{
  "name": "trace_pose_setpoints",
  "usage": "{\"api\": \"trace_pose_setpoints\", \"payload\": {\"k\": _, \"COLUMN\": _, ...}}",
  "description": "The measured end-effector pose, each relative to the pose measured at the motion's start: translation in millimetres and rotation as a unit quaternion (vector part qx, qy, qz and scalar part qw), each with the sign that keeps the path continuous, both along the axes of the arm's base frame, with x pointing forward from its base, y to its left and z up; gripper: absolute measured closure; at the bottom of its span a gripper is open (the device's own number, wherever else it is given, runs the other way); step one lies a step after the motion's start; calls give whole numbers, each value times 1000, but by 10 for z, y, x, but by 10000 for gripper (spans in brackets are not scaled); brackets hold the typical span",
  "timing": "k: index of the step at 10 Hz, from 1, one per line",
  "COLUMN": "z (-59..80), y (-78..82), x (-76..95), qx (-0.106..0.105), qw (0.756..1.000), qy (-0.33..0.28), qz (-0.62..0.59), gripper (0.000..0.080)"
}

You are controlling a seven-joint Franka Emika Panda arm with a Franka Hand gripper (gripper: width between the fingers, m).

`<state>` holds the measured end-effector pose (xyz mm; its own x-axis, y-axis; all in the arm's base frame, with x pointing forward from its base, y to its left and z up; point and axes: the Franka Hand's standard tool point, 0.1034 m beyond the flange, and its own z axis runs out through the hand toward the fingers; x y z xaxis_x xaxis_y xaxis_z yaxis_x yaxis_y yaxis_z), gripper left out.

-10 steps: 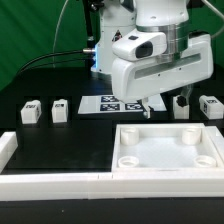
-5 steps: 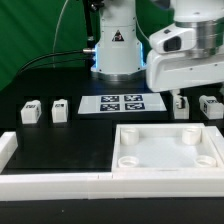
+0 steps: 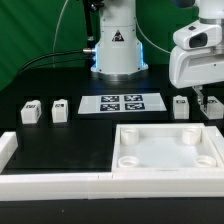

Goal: Assemble one leg

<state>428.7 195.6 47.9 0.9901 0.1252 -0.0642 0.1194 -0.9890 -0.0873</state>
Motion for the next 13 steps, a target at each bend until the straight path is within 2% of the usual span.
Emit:
{"api": "trace_pose_setpoints", "payload": {"k": 1, "z": 2, "y": 2, "x": 9, "qx": 1, "qw": 1000, "qy": -2, "qz": 0, "gripper": 150}}
{"api": "trace_pose_setpoints", "payload": {"k": 2, "z": -12, "y": -33, "x": -61, "qx": -10, "qw": 999, "qy": 32, "qz": 8, "gripper": 150}}
{"api": "trace_pose_setpoints", "payload": {"k": 4, "z": 5, "y": -61, "x": -56, "qx": -31, "qw": 991, "qy": 125, "qz": 17, "gripper": 150}}
{"api": "trace_pose_setpoints", "payload": {"k": 6, "z": -93, "y": -22, "x": -201, "qx": -49, "qw": 980, "qy": 194, "qz": 14, "gripper": 150}}
{"api": "trace_pose_setpoints", "payload": {"k": 7, "z": -66, "y": 3, "x": -357, "qx": -68, "qw": 960, "qy": 270, "qz": 20, "gripper": 150}}
{"api": "trace_pose_setpoints", "payload": {"k": 9, "z": -64, "y": 55, "x": -410, "qx": -83, "qw": 932, "qy": 350, "qz": 29, "gripper": 150}}
{"api": "trace_pose_setpoints", "payload": {"k": 10, "z": -66, "y": 43, "x": -445, "qx": -92, "qw": 910, "qy": 402, "qz": 35, "gripper": 150}}
{"api": "trace_pose_setpoints", "payload": {"k": 11, "z": -130, "y": 70, "x": -378, "qx": -88, "qw": 911, "qy": 401, "qz": 33, "gripper": 150}}
{"api": "trace_pose_setpoints", "payload": {"k": 13, "z": -154, "y": 63, "x": -374, "qx": -86, "qw": 912, "qy": 400, "qz": 35, "gripper": 150}}
